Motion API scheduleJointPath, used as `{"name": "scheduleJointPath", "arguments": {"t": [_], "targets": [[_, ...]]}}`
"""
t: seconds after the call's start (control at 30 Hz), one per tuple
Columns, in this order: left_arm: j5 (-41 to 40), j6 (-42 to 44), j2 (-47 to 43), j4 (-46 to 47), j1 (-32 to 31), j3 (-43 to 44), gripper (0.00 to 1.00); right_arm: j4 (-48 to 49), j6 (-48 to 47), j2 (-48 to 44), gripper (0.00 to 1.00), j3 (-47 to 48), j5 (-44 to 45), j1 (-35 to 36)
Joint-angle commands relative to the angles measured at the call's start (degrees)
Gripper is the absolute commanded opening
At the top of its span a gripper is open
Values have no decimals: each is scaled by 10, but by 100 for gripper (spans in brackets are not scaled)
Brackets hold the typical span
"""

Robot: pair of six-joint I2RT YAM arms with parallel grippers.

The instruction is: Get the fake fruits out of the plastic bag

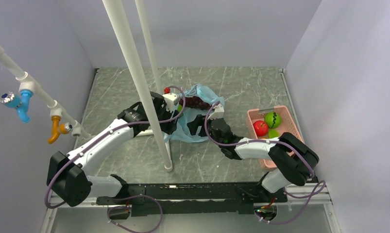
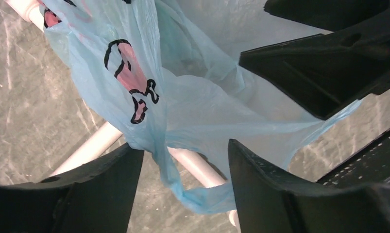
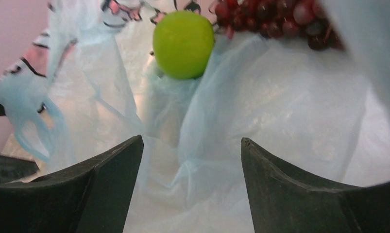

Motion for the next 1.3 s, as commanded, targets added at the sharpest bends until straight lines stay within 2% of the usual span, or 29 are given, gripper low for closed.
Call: {"name": "scheduleJointPath", "arguments": {"t": [0.0, 0.1, 0.23, 0.33, 0.37, 0.47, 0.53, 0.7, 0.8, 0.83, 0.9, 1.03, 1.07, 1.27], "targets": [[17, -10, 0, 3, 14, 38, 75, 0, -2, 17, 79, 66, 3, 0], [15, 9, 32, -6, 31, 69, 78, -15, -38, 48, 85, 123, -4, 1], [0, 28, 75, -16, 52, 102, 74, -39, -58, 97, 91, 192, -1, -8], [-4, 39, 76, 10, 63, 87, 56, -58, -57, 132, 91, 232, -1, -11], [2, 42, 71, 24, 65, 75, 47, -61, -57, 142, 91, 240, -1, -10], [42, 45, 55, 54, 66, 35, 13, -56, -44, 145, 90, 234, 0, -8], [53, 44, 45, 52, 66, 24, 0, -37, -26, 128, 90, 193, 12, -6], [43, 45, -11, 65, 64, -8, 0, 110, 6, 18, 90, 2, 16, -8], [45, 63, -23, 68, 65, -7, 0, 114, -18, -8, 94, -24, -44, -12], [51, 63, -25, 64, 64, -1, 11, 105, -27, -11, 94, -21, -66, -12], [66, 57, -32, 73, 64, 1, 47, 118, -27, -20, 94, -31, -110, -12], [96, 40, -38, 82, 65, 21, 85, 107, -17, -56, 94, -34, -127, -11], [94, 35, -33, 77, 64, 35, 98, 97, -19, -65, 94, -30, -127, -11], [4, 55, 70, -17, 64, 161, 99, 59, -6, -102, 94, -4, -133, -6]]}}
